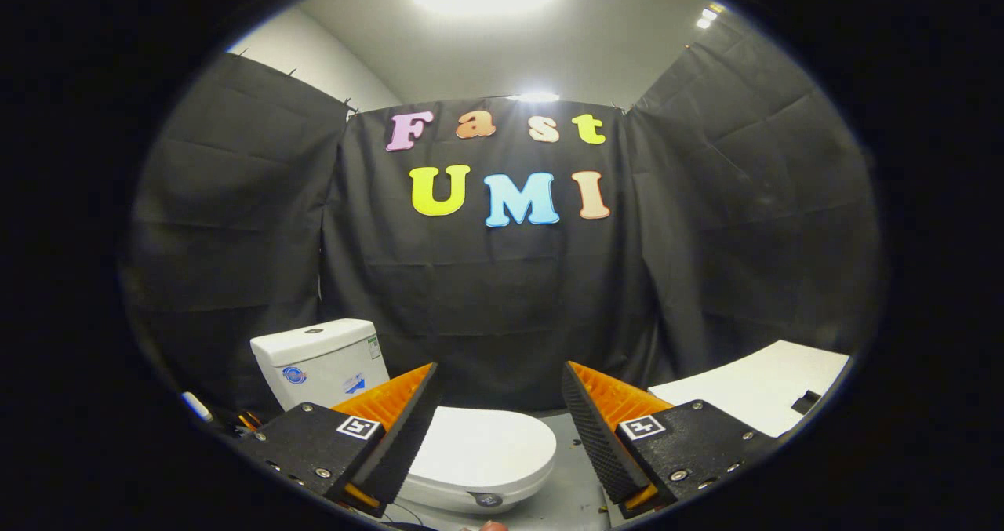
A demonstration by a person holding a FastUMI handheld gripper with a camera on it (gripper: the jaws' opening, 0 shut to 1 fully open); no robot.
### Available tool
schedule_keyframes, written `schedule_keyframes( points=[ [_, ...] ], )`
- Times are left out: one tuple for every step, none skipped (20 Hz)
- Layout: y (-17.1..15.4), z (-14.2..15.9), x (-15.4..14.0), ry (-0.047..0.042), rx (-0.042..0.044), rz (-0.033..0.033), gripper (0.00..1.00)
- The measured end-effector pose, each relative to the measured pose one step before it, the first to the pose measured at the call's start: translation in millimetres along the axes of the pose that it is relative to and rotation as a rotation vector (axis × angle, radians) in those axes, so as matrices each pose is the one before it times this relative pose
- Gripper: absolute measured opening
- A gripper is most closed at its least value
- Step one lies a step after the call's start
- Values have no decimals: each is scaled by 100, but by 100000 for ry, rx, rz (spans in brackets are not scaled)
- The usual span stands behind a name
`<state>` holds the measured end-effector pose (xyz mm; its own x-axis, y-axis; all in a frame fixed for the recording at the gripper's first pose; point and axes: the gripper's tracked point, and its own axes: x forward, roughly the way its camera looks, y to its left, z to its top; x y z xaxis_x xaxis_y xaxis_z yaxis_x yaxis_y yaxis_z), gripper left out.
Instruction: Open the toilet lid.
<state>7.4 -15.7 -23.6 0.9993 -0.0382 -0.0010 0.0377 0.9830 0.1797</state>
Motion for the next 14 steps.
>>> schedule_keyframes(
  points=[
    [-39, -594, 106, 1075, 2092, -486, 95],
    [-176, -677, 126, 1656, 1456, -876, 95],
    [-212, -732, 106, 1544, 1508, -907, 95],
    [-108, -656, 112, 1682, 1993, -232, 95],
    [137, -759, 186, 1491, 2171, 290, 95],
    [22, -563, 204, 1274, 2261, 296, 95],
    [40, -664, 156, 964, 2383, 588, 95],
    [-20, -664, 228, 1058, 2833, 785, 95],
    [-179, -997, 228, 2093, 3386, 59, 95],
    [-130, -832, 251, 1834, 3589, 654, 95],
    [-9, -816, 50, 1071, 3059, 939, 95],
    [-213, -708, 162, 1125, 2846, -15, 96],
    [-358, -789, 282, 1113, 1740, 58, 96],
    [-264, -630, 249, 1139, 1074, -21, 96]
  ],
)
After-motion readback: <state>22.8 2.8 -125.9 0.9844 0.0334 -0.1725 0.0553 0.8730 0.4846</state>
